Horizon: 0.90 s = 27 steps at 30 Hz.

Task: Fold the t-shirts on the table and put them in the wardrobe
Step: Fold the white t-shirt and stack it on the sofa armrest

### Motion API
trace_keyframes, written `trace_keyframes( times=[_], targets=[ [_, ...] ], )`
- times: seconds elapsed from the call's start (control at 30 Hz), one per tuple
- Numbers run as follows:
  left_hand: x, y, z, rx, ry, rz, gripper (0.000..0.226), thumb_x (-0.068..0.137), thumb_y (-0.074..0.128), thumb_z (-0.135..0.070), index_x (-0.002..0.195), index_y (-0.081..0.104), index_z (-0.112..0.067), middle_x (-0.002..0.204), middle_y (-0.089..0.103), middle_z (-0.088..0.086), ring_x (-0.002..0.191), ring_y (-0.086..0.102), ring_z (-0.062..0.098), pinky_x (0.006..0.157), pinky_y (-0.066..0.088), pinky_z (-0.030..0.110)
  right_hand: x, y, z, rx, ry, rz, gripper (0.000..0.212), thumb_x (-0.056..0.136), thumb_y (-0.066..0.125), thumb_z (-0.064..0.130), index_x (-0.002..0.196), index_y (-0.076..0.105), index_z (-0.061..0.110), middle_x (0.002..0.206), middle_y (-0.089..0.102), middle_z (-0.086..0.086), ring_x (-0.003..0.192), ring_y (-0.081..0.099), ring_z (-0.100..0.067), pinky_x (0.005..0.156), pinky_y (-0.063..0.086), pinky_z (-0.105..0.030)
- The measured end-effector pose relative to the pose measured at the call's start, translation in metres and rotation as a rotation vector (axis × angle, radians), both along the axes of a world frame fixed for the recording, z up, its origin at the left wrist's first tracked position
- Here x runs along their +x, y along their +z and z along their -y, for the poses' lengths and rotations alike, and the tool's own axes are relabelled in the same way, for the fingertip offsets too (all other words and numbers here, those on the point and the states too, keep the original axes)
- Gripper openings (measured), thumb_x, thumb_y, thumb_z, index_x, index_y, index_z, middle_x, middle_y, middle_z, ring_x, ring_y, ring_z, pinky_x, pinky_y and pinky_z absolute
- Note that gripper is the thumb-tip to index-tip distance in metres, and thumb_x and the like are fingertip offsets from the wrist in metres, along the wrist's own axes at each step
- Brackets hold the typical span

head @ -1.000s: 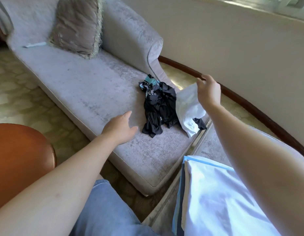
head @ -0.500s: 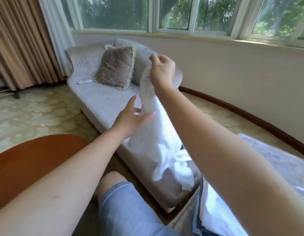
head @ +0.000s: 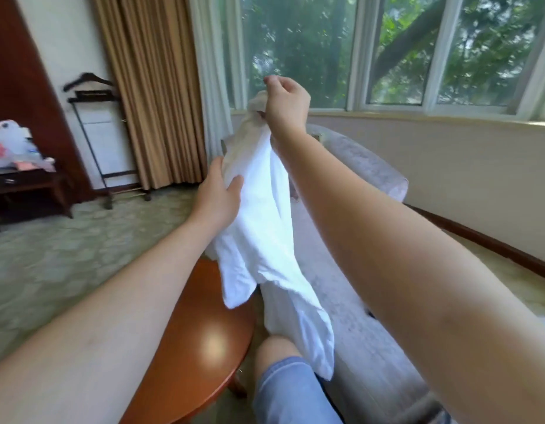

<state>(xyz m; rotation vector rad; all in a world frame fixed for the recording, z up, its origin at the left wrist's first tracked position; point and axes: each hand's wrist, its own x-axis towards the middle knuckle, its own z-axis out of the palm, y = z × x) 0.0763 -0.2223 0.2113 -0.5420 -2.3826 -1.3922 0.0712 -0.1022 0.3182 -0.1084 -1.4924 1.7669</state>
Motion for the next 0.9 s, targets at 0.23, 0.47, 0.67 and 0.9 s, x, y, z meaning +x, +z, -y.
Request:
trace_keyframes(
  times=[0.23,0.47,0.67,0.9],
  targets=[
    [-0.019,0.051,0.114,0.001,0.129,0.004,0.079,0.081,0.067,-0.058,0.145,0.037,-0.024,0.142,0.049,-0.006,0.124,0.050,0.018,0.094,0.041,0.030,-0.029,0.044,0.080,-0.066,0.285,-0.034,0.015,0.094,0.057,0.008,0.082,0.064,0.010,0.044,0.058,0.006,0.067,0.059,-0.022,0.084,0.054,-0.046],
    [-0.035,0.035,0.209,0.080,0.256,0.041,0.044,0.087,0.064,-0.050,0.092,0.071,-0.008,0.083,0.065,0.005,0.078,0.058,0.017,0.068,0.041,0.029,-0.050,-0.010,0.128,0.114,0.664,0.198,0.019,0.094,0.063,0.013,0.079,0.055,0.005,0.049,0.057,-0.002,0.053,0.055,-0.016,0.057,0.045,-0.028],
    [-0.068,-0.030,0.248,0.053,0.360,0.236,0.046,0.094,0.063,-0.031,0.056,0.045,-0.012,0.046,0.035,-0.010,0.045,0.032,0.005,0.047,0.024,0.023,-0.107,-0.116,0.106,0.321,0.896,0.626,0.015,0.089,0.065,0.002,0.104,0.065,0.004,0.103,0.057,-0.011,0.100,0.057,-0.021,0.076,0.056,-0.023],
    [-0.106,-0.082,0.262,-0.022,0.367,0.321,0.048,0.094,0.061,-0.034,0.054,0.043,-0.014,0.057,0.034,0.004,0.058,0.031,0.019,0.057,0.022,0.032,-0.138,-0.195,0.108,0.419,0.922,0.828,0.025,0.084,0.065,-0.008,0.108,0.062,-0.002,0.086,0.055,-0.012,0.080,0.057,-0.019,0.085,0.057,-0.032]
  ],
)
